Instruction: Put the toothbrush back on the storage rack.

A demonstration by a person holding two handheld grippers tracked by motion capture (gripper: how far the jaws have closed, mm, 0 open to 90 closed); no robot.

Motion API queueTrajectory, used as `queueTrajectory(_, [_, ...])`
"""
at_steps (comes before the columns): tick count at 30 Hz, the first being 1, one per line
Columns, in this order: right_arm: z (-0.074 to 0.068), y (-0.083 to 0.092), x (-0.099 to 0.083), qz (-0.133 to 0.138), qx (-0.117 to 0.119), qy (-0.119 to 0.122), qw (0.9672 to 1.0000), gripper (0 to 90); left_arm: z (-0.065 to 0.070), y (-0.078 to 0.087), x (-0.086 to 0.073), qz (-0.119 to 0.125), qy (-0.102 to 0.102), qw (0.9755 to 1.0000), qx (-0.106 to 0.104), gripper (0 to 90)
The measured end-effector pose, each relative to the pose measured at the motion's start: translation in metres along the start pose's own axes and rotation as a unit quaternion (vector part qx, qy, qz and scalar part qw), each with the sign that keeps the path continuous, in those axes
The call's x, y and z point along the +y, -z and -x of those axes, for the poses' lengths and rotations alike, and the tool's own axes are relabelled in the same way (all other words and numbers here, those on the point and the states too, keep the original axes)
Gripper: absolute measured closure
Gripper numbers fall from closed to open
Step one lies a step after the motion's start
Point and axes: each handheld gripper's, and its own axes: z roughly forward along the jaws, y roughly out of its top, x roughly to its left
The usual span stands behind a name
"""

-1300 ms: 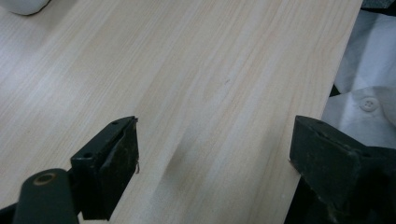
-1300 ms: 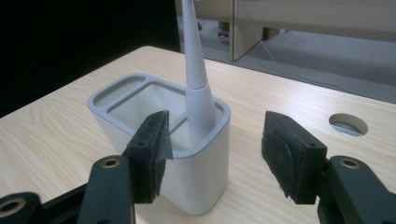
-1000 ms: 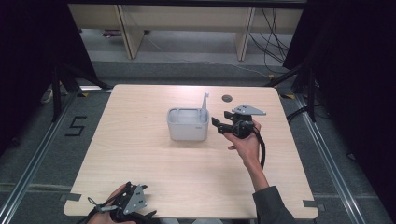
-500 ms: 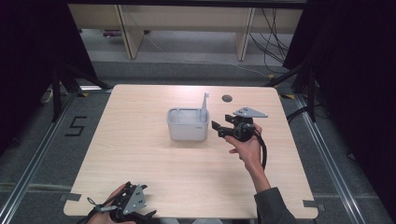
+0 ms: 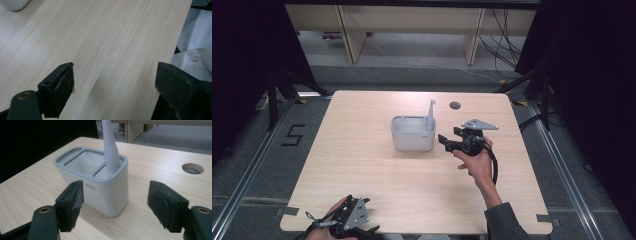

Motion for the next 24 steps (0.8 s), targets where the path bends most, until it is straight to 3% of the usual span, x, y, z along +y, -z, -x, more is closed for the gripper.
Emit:
queueTrajectory(1, [0.000, -0.002, -0.002, -0.001, -0.005, 0.011, 0.9999, 27.4, 0.000, 0.000, 0.000, 0.000, 0.000, 1.0000, 0.000, 15.4])
queueTrajectory(11, [-0.007, -0.005, -0.010, -0.013, 0.003, 0.004, 0.9999, 23.3, 0.000, -0.001, 0.000, 0.005, 0.003, 1.0000, 0.002, 15.4])
queueTrajectory(12, [-0.006, -0.005, -0.010, -0.012, -0.004, 0.016, 0.9998, 22.3, 0.000, -0.001, 0.000, 0.005, 0.003, 1.0000, 0.001, 15.4])
queueTrajectory(19, [-0.008, -0.006, -0.016, -0.022, 0.006, -0.005, 0.9997, 21.5, 0.000, 0.000, 0.000, 0.003, 0.003, 1.0000, -0.001, 15.4])
queueTrajectory(22, [-0.007, -0.007, -0.017, -0.020, 0.002, 0.008, 0.9998, 21.5, 0.000, -0.001, 0.000, 0.003, 0.004, 1.0000, -0.001, 15.4])
queueTrajectory(23, [-0.008, -0.007, -0.018, -0.026, -0.004, 0.001, 0.9997, 21.5, 0.000, -0.001, 0.000, 0.003, 0.005, 1.0000, -0.001, 15.4])
queueTrajectory(24, [-0.008, -0.006, -0.018, -0.027, 0.007, -0.001, 0.9996, 21.5, 0.000, -0.001, 0.000, 0.003, 0.005, 1.0000, -0.001, 15.4])
